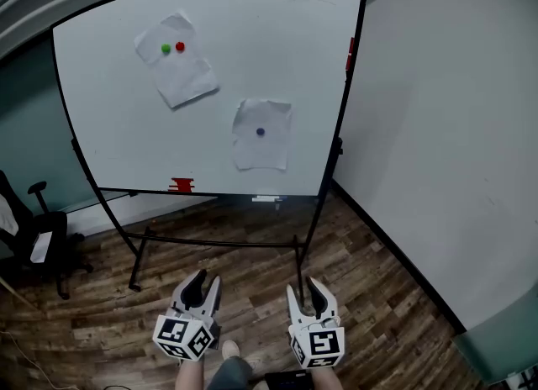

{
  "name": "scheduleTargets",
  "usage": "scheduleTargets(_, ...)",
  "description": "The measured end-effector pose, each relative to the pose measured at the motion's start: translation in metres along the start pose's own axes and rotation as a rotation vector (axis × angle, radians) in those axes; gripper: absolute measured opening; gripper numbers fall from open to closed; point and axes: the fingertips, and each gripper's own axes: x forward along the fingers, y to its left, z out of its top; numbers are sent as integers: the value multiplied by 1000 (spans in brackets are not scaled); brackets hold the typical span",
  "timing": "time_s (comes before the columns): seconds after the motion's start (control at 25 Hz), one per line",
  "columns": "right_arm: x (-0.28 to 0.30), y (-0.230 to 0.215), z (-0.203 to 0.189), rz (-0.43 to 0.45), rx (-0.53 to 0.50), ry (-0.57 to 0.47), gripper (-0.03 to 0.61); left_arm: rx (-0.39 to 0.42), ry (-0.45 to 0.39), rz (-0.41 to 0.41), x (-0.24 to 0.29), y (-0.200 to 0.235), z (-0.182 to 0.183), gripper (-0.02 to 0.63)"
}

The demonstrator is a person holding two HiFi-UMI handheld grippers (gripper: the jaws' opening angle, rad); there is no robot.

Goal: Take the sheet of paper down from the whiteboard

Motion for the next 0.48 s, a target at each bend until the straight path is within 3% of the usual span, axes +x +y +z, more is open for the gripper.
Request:
scheduleTargets(0.28,68,-18,-12,6,-5,2,157,43,5,28,51,37,-6,161)
scheduleTargets(0.48,147,-37,-21,3,-21,11,155,53,6,53,120,85,-10,143)
